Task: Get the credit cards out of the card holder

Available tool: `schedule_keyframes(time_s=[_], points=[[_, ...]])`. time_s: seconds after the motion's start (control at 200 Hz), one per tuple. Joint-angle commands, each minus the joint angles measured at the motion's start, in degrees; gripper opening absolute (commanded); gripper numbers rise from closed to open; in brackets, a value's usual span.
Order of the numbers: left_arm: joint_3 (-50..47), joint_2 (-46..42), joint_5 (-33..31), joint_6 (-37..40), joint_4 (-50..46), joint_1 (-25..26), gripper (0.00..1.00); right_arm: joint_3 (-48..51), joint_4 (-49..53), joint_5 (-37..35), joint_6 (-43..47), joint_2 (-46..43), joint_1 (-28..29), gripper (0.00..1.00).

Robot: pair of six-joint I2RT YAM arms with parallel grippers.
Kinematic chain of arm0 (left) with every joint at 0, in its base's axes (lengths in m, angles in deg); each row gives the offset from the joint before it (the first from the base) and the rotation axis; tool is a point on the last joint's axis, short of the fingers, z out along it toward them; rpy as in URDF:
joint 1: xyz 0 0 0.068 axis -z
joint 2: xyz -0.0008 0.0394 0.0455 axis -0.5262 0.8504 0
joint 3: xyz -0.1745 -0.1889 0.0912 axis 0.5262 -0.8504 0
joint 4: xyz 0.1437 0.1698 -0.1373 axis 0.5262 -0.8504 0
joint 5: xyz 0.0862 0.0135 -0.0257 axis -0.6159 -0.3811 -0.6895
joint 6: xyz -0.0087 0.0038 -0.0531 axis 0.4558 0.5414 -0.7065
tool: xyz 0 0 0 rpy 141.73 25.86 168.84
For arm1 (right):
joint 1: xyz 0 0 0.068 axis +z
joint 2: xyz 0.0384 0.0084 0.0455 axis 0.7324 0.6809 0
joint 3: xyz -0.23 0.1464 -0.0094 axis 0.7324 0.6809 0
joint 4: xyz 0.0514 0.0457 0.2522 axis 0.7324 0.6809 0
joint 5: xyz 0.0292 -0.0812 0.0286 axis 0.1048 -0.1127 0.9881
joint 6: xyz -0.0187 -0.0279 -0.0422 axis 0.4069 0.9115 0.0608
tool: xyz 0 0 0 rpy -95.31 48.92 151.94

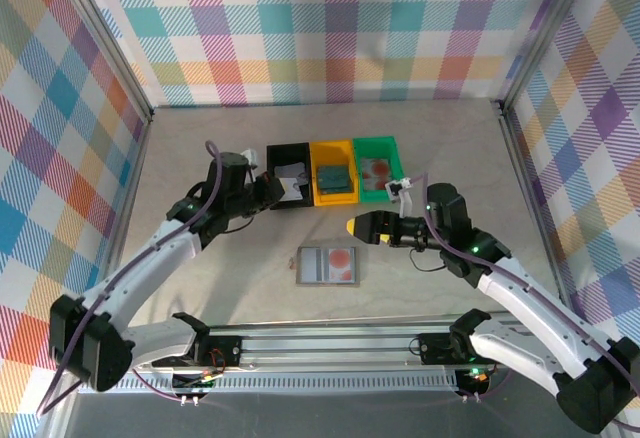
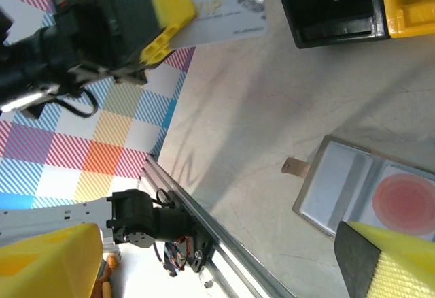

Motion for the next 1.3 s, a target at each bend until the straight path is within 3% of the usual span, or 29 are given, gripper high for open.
schedule_keyframes(time_s=[0.0,0.265,0.715,1.065,1.295], points=[[2.9,4.0,-4.1,2.2,-2.3,-1.6,0.0,-0.9,3.3,-1.4,3.0,-2.4,-0.2,0.9],[9.9,17.9,-5.0,3.1,1.0,-5.0,0.0,-0.6,4.5,-1.4,3.9,-4.4,-0.3,1.0],[21.4,35.4,-4.6,2.2,5.6,-6.9,0.0,1.4,4.1,-0.4,3.6,-6.7,-0.3,0.99],[24.3,41.8,-3.5,-0.1,8.6,-7.2,0.0,3.1,3.0,-0.1,3.3,-6.9,-0.3,0.99],[22.1,41.4,-3.3,-2.4,13.6,-7.5,0.0,4.1,2.5,0.1,3.0,-7.5,-0.3,0.99]])
